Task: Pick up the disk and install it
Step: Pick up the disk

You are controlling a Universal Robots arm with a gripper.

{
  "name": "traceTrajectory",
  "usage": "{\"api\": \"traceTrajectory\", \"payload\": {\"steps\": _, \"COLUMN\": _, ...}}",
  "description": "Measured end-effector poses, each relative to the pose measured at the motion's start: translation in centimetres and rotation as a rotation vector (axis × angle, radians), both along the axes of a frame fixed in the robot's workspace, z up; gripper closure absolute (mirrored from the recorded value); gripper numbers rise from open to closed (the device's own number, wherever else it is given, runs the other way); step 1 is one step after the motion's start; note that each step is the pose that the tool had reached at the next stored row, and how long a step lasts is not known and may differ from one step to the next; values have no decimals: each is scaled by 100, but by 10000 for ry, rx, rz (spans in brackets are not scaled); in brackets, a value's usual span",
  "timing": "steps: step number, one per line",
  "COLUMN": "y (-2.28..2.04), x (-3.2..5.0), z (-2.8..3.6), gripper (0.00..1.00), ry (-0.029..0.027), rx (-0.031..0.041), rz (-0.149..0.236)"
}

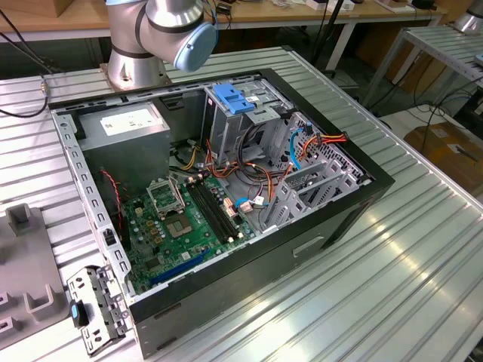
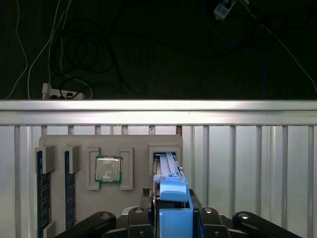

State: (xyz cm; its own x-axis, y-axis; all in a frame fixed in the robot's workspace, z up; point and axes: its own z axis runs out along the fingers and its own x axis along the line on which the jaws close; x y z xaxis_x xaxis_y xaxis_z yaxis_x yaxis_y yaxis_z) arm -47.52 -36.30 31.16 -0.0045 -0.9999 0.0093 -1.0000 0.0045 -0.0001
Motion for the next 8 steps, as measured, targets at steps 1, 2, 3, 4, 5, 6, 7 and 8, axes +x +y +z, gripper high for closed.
{"api": "traceTrajectory", "payload": {"steps": 1, "y": 0, "x": 0, "z": 9, "gripper": 63, "ry": 0, "rx": 0, "rz": 0}}
{"api": "traceTrajectory", "payload": {"steps": 2, "y": 0, "x": 0, "z": 19, "gripper": 63, "ry": -1, "rx": 1, "rz": 0}}
{"api": "traceTrajectory", "payload": {"steps": 3, "y": 0, "x": 0, "z": 29, "gripper": 63, "ry": 0, "rx": 0, "rz": 0}}
{"api": "traceTrajectory", "payload": {"steps": 4, "y": 0, "x": 0, "z": 46, "gripper": 63, "ry": -1, "rx": 1, "rz": 0}}
{"api": "traceTrajectory", "payload": {"steps": 5, "y": 0, "x": 0, "z": 56, "gripper": 63, "ry": 0, "rx": 0, "rz": 0}}
{"api": "traceTrajectory", "payload": {"steps": 6, "y": 0, "x": 0, "z": 67, "gripper": 63, "ry": -1, "rx": 1, "rz": 0}}
{"api": "traceTrajectory", "payload": {"steps": 7, "y": 0, "x": 0, "z": 79, "gripper": 63, "ry": 0, "rx": 0, "rz": 0}}
{"api": "traceTrajectory", "payload": {"steps": 8, "y": 0, "x": 0, "z": 90, "gripper": 63, "ry": 0, "rx": 0, "rz": 0}}
